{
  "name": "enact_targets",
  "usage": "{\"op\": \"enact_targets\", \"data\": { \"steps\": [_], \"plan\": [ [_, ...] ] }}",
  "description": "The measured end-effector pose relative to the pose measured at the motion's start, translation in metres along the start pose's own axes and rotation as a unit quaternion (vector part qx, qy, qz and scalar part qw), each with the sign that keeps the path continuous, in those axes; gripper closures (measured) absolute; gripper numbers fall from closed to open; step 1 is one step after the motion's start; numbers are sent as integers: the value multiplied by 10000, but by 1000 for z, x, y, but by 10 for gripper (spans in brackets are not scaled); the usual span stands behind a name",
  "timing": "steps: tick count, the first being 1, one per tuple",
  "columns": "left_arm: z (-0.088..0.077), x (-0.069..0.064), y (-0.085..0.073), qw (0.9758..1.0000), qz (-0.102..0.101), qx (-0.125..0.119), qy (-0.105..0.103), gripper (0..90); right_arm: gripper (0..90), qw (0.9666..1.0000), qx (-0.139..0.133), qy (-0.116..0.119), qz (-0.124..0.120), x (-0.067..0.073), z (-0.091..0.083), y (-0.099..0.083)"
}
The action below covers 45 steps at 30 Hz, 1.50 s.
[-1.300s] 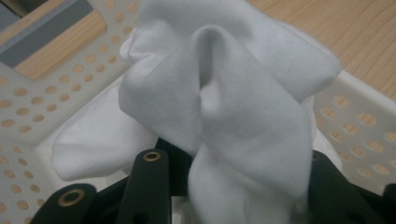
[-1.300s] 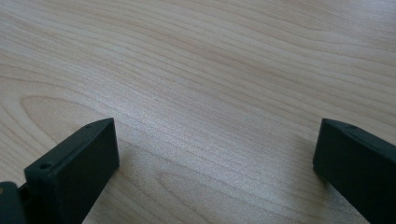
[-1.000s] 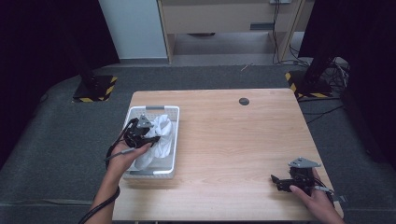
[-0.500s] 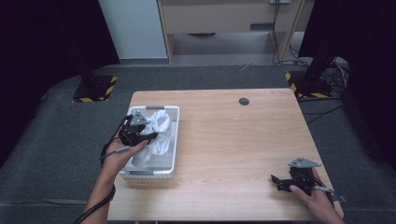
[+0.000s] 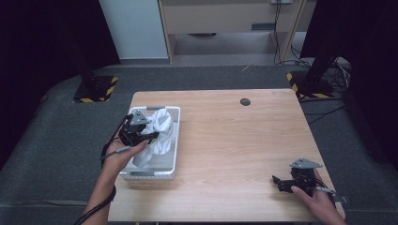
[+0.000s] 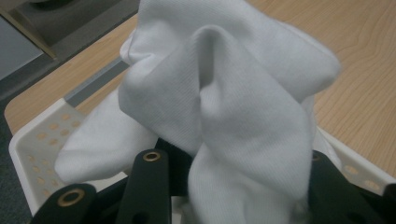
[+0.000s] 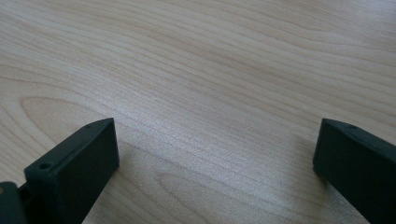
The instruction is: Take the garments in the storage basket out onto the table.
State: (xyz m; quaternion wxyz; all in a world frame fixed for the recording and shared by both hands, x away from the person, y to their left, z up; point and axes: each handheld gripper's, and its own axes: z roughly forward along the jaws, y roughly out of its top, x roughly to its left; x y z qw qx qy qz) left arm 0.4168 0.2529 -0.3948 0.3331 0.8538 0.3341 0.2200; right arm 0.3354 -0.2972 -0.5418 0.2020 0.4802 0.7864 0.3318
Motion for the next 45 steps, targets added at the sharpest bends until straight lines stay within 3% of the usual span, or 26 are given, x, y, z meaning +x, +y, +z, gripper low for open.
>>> {"op": "enact_targets", "data": {
  "steps": [20,39,45],
  "plan": [
    [-4,-16,22,9997,128,-189,-112,624,4,10000,2,2,6,0,0,0],
    [-6,-34,42,9991,303,-267,-94,624,5,10000,1,6,0,0,0,0],
    [-3,-42,47,9993,272,-234,-70,625,4,10000,0,4,-8,0,0,0]
  ]
}}
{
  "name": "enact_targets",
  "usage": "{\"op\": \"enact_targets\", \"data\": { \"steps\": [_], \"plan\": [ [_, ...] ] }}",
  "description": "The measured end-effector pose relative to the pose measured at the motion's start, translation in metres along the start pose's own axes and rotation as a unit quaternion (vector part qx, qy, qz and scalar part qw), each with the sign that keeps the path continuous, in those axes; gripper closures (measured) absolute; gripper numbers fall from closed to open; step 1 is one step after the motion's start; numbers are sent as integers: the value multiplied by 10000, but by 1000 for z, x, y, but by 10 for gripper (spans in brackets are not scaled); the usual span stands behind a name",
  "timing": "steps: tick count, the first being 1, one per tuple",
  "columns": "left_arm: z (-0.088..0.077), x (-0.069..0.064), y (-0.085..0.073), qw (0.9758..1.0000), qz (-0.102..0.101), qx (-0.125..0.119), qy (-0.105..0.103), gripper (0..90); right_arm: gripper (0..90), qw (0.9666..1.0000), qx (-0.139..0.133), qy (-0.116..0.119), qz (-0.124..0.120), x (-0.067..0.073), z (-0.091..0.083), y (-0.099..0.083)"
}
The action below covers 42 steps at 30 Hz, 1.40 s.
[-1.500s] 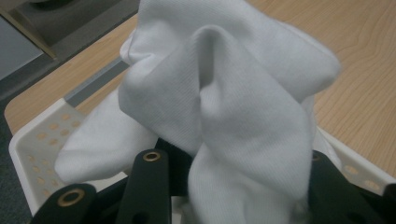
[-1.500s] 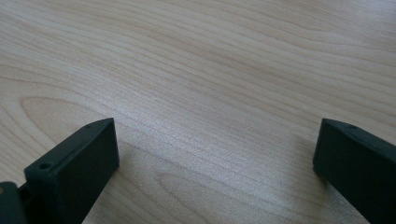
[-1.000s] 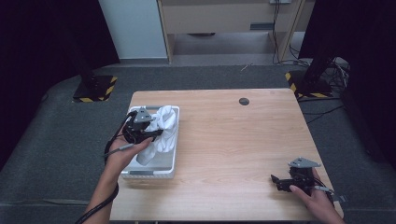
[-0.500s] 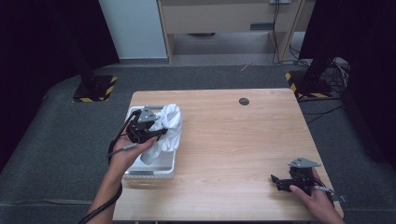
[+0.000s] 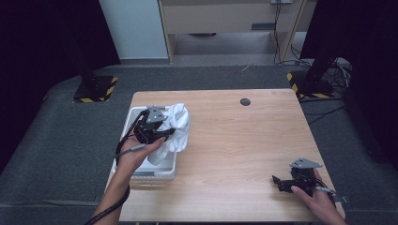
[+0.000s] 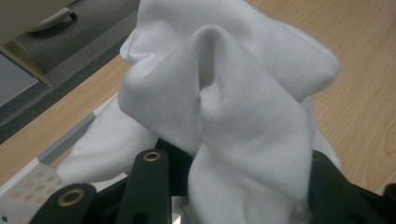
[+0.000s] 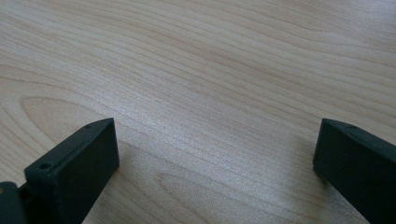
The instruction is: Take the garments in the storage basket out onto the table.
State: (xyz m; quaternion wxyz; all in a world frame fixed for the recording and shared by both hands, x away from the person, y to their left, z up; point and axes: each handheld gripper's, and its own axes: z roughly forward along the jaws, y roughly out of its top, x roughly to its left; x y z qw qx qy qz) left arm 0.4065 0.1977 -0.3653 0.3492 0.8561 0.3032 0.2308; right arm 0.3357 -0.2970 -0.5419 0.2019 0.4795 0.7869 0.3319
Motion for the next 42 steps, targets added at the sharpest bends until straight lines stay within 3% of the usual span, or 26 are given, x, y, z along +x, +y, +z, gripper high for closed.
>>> {"op": "enact_targets", "data": {
  "steps": [13,33,42],
  "plan": [
    [11,-17,17,9999,84,36,-137,624,4,10000,1,6,-8,0,0,0],
    [24,-40,38,9996,56,-46,-278,623,4,10000,2,8,-10,0,0,0],
    [37,-52,48,9993,98,1,-355,623,4,10000,1,8,-10,0,0,0]
  ]
}}
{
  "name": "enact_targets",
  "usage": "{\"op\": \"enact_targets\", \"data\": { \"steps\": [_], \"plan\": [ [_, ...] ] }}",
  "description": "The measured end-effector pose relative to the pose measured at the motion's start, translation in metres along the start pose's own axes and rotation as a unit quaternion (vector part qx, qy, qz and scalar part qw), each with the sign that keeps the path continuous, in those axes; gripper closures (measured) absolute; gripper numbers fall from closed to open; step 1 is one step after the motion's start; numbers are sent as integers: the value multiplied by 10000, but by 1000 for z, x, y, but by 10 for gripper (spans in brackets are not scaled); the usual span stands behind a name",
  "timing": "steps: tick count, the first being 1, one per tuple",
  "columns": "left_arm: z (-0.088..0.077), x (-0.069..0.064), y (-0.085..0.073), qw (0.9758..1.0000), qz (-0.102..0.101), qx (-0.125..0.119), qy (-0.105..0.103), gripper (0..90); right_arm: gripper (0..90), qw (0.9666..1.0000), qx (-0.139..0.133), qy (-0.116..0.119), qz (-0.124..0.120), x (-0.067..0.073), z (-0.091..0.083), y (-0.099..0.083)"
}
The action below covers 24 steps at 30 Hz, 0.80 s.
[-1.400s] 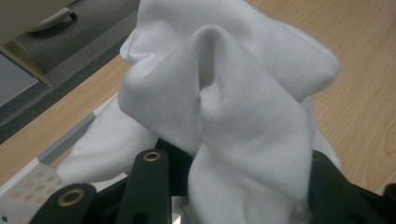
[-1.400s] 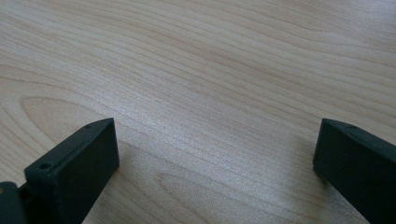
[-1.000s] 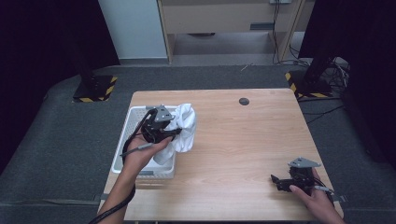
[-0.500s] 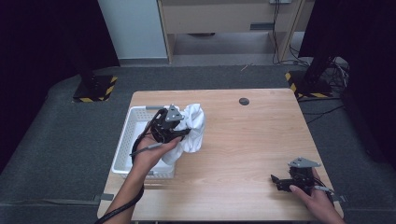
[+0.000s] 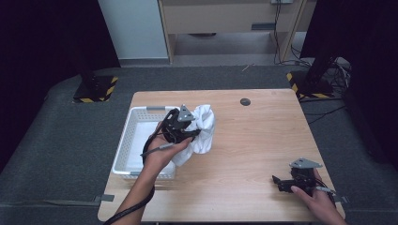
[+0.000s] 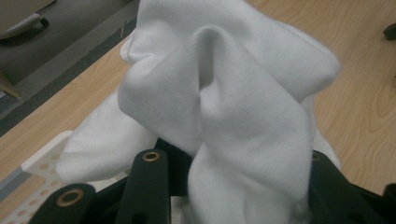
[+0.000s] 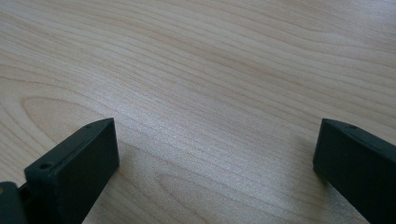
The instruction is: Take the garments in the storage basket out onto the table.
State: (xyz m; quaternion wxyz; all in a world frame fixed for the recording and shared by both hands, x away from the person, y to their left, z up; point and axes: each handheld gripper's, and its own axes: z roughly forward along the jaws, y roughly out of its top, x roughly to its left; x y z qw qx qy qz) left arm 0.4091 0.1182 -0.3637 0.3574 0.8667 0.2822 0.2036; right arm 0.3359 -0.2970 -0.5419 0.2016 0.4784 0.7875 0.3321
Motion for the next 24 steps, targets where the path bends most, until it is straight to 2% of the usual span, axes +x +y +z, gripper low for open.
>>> {"op": "enact_targets", "data": {
  "steps": [7,13,24],
  "plan": [
    [10,-14,9,9999,105,30,-87,623,5,10000,-2,0,-6,0,0,0],
    [20,-26,13,9998,111,49,-159,623,4,10000,0,0,-5,0,0,0],
    [38,-37,17,9994,139,89,-305,623,5,10000,2,4,-4,0,0,0]
  ]
}}
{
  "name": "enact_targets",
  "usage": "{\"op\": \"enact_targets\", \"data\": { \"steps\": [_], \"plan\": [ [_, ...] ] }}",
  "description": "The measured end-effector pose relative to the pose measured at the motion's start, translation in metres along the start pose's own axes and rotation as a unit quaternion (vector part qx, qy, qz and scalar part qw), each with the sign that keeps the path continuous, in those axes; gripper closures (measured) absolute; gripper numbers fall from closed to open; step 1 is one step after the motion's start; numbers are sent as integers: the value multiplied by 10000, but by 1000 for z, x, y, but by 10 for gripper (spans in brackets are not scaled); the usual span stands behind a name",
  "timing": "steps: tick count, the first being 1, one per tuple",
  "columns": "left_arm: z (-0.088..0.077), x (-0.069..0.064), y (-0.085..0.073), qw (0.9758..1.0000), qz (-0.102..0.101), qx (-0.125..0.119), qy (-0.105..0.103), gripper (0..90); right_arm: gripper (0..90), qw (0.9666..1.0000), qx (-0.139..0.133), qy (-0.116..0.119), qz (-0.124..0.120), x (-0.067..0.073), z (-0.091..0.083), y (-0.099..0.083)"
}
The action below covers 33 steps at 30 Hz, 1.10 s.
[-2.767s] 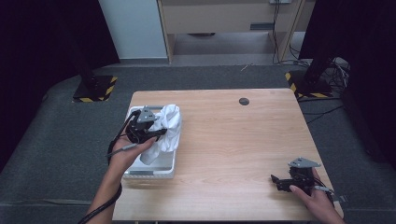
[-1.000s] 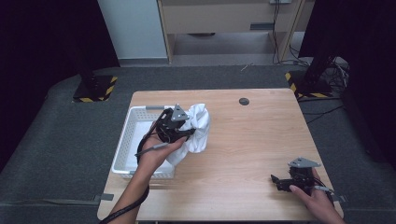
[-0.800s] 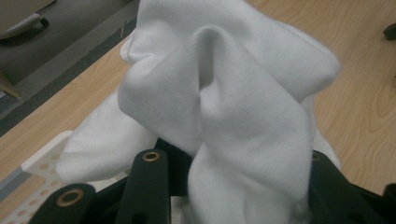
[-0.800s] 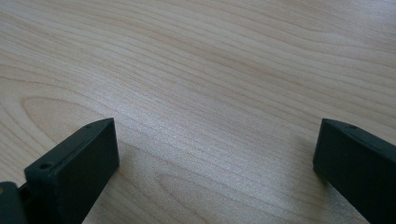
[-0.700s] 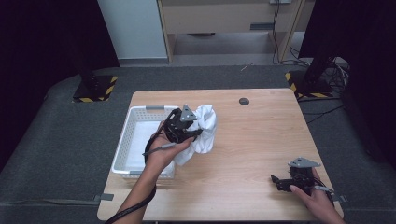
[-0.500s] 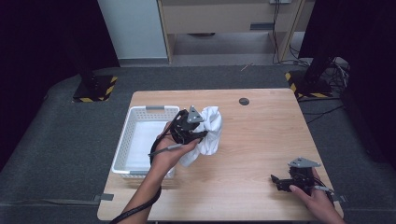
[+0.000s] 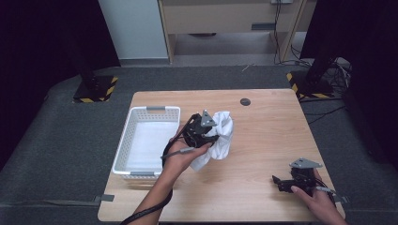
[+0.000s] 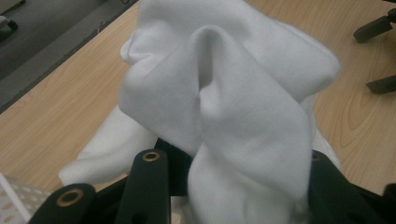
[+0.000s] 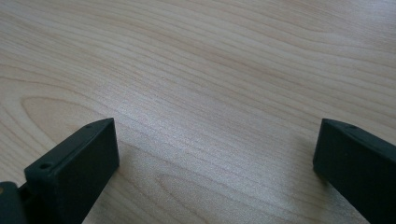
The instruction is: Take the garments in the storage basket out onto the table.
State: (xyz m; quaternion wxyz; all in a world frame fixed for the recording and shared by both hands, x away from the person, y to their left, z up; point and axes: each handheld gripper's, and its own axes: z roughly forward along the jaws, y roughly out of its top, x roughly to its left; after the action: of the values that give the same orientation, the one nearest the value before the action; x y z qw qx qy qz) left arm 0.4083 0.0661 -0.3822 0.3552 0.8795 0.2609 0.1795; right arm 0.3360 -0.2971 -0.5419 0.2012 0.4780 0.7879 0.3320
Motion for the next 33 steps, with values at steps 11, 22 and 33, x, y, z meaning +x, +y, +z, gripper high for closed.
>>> {"op": "enact_targets", "data": {
  "steps": [11,22,33],
  "plan": [
    [10,-2,-3,10000,-37,49,-40,622,5,10000,0,4,-3,0,0,0],
    [20,-7,-3,9999,-10,96,-116,622,4,10000,0,4,-2,0,0,0],
    [30,-15,-2,9997,34,146,-190,622,4,10000,1,5,-3,0,0,0]
  ]
}}
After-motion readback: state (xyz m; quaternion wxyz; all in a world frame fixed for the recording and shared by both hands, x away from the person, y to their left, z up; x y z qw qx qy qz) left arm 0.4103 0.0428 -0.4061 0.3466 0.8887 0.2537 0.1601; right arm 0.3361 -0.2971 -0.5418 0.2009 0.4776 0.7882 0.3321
